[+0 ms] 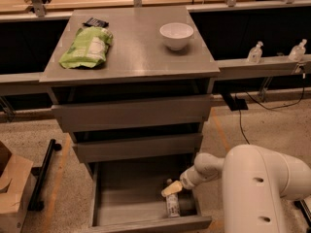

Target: Pick blue plastic bottle from bottom drawer and place on counter

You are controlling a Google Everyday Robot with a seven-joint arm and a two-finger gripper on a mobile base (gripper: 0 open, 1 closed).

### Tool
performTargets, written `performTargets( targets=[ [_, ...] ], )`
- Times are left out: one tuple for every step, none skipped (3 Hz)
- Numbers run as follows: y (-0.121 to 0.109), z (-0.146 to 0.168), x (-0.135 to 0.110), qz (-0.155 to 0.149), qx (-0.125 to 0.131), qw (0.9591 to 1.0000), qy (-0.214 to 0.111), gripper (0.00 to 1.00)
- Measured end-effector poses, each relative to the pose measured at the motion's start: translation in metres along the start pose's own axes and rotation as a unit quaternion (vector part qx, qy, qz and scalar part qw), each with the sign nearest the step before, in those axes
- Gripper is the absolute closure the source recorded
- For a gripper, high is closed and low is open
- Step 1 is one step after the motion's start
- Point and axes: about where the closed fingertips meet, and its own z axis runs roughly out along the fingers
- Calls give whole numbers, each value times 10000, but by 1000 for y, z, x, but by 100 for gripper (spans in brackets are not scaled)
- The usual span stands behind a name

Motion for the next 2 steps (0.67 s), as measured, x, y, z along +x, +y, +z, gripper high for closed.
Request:
performTargets(
  targets=[
    [1, 4, 4, 10, 32, 10000, 38, 0],
    [1, 4, 5, 13, 32, 10000, 40, 0]
  ],
)
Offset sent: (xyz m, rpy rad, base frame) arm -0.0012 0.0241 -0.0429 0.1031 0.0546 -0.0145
